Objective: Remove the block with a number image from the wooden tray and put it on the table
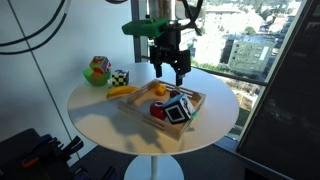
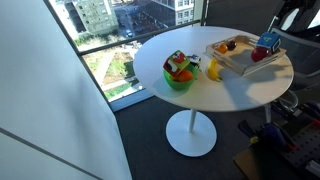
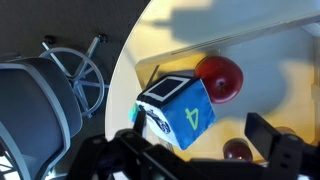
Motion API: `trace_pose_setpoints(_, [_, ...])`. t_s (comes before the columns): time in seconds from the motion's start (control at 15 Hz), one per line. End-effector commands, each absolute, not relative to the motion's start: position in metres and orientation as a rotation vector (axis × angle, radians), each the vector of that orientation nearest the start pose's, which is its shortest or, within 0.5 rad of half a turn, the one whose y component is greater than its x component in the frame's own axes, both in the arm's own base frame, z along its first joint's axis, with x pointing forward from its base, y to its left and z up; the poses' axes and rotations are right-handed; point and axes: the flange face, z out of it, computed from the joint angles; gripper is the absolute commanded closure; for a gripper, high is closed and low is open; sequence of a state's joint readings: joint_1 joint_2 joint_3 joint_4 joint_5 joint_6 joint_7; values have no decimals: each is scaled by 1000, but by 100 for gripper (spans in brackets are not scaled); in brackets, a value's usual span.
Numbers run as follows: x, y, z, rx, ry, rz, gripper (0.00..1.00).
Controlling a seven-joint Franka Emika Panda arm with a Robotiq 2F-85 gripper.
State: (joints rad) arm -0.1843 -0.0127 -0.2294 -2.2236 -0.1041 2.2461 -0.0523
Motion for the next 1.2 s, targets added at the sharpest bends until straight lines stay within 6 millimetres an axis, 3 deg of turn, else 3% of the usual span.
trace_pose_setpoints(0.0, [488,-224,376,-3236,499,-22,0])
trace_pose_setpoints(1.13, [510,-240,322,-3318,255,-85,0])
